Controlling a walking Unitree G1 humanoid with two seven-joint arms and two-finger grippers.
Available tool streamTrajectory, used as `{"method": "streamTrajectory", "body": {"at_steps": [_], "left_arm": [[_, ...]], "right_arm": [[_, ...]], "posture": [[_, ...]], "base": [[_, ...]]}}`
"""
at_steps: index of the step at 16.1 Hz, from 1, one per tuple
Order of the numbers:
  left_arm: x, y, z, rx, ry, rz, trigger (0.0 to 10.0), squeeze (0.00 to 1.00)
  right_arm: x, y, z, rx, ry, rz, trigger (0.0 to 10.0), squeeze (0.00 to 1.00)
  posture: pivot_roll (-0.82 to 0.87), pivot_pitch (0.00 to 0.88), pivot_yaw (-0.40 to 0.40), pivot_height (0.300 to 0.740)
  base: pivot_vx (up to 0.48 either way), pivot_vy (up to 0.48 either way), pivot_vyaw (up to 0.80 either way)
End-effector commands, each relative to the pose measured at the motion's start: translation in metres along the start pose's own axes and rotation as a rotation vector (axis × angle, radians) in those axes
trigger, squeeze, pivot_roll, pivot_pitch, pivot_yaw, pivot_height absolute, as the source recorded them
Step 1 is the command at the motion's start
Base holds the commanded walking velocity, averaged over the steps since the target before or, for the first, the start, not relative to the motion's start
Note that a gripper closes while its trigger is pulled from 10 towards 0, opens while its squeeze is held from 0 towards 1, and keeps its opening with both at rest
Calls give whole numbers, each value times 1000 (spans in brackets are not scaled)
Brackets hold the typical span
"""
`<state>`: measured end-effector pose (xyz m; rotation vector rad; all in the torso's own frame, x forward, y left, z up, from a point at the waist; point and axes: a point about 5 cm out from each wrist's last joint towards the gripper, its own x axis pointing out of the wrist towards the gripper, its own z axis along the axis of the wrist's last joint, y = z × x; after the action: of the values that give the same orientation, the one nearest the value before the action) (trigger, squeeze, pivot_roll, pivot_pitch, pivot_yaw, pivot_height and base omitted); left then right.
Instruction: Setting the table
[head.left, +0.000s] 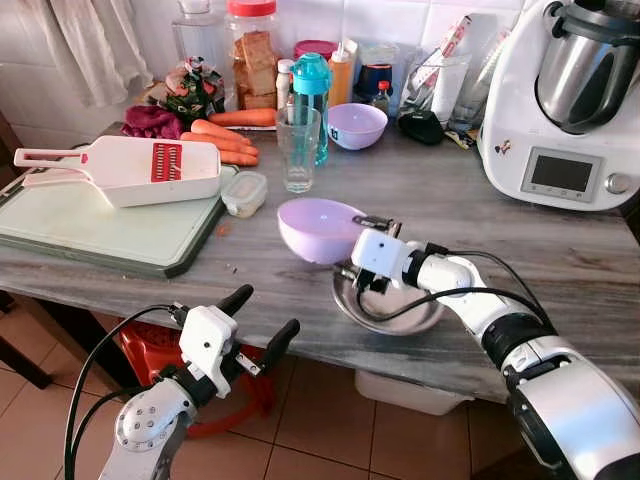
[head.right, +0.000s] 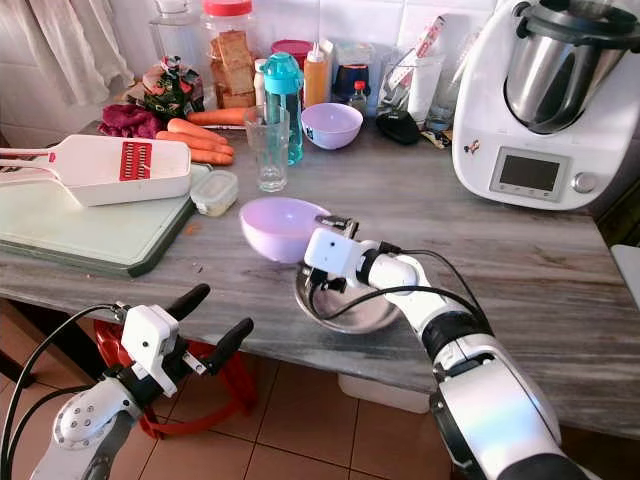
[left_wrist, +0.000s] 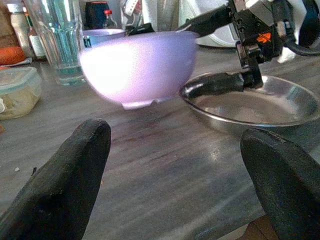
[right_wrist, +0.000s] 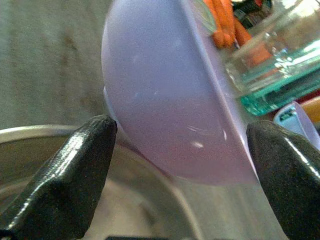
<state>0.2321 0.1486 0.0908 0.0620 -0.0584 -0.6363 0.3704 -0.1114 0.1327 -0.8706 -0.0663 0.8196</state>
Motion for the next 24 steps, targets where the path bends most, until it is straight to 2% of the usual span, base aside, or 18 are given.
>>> {"method": "streamTrajectory", "body": {"at_steps": [1,7,9,10,11,12,15,16,17,18,20,22,24], "left_arm": [[0,1,1,14,12,-7,10000,0],[1,0,0,10,13,-3,10000,0],[2,0,0,12,9,2,10000,0],[2,0,0,12,8,3,10000,0],[3,0,0,13,6,4,10000,0],[3,0,1,14,3,6,10000,0],[6,1,1,17,-6,4,10000,0],[7,1,2,16,-9,2,10000,0],[8,1,2,9,-17,-11,10000,0],[10,-1,3,0,-27,-38,10000,0],[11,-2,4,-10,-34,-62,10000,0],[10,-9,5,-62,-22,-159,10000,0],[9,-10,5,-53,-15,-198,10000,0]], "right_arm": [[0,-8,0,-19,24,-18,10000,976],[1,-10,4,-19,3,-49,10000,922],[-1,-21,11,1,-63,-116,10000,843],[-2,-23,12,4,-71,-129,10000,843],[-5,-30,15,44,-115,-193,10000,639],[-10,-36,16,129,-163,-279,10000,549],[-20,-36,10,182,-180,-399,10000,545],[-23,-34,8,189,-180,-428,10000,561],[-27,-30,5,233,-183,-477,10000,627],[-32,-19,2,295,-176,-516,10000,1000],[-37,-4,0,345,-158,-539,10000,1000],[-46,22,-6,497,-89,-577,10000,1000],[-47,31,-9,590,-47,-586,10000,1000]], "posture": [[60,37,-16,740],[62,36,-23,740],[62,34,-23,740],[60,31,-21,740],[58,30,-19,740],[49,27,-14,740],[31,25,-5,740],[28,26,-3,740],[24,26,-1,740],[15,27,1,740],[-6,30,9,740],[-22,36,12,740],[-25,36,12,740]], "base": [[0,0,0],[0,0,0],[0,0,0],[0,0,0],[0,0,0],[0,0,0],[0,0,0],[0,0,0],[0,0,0],[0,0,0],[0,0,0],[0,0,0],[0,0,0]]}}
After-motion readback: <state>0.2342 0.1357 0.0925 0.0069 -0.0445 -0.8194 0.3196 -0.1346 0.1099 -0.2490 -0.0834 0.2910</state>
